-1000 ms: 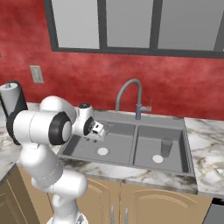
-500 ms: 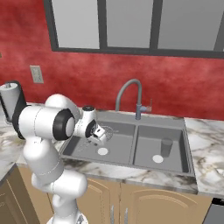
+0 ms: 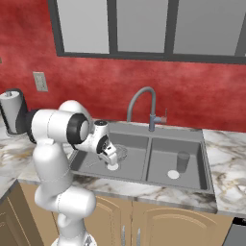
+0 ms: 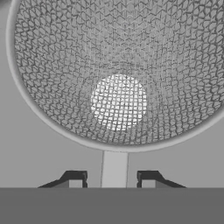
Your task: Place the strainer in the left basin and the glass cup in the right basin of the sink.
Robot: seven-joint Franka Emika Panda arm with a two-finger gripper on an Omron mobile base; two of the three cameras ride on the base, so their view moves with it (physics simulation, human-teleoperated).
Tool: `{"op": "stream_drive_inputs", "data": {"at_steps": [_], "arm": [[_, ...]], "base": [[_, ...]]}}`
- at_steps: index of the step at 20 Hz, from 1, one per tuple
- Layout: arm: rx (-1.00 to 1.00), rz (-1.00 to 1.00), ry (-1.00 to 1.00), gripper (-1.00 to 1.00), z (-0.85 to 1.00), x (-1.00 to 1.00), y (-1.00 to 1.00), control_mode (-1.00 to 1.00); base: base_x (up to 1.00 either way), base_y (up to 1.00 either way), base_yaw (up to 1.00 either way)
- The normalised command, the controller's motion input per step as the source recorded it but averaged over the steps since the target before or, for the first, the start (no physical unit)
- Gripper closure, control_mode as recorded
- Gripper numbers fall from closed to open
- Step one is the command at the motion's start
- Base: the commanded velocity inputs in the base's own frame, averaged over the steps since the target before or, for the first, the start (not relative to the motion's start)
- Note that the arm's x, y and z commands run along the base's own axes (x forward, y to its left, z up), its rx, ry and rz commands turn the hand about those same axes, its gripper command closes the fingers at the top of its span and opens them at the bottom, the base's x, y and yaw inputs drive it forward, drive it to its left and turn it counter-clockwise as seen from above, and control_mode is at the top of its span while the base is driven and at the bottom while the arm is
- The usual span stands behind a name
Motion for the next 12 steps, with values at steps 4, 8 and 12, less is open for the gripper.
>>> {"op": "stream_drive_inputs", "data": {"at_steps": [4, 8, 12], "arm": [[0.00, -0.09, 0.05, 1.00, -0.22, 0.27, -0.11, -1.00], [0.00, -0.07, 0.04, 1.00, -0.12, 0.26, -0.16, -1.00], [0.00, -0.05, 0.04, 1.00, -0.10, 0.27, -0.06, -1.00]], "base": [[0.00, 0.00, 0.00], [0.00, 0.00, 0.00], [0.00, 0.00, 0.00]]}}
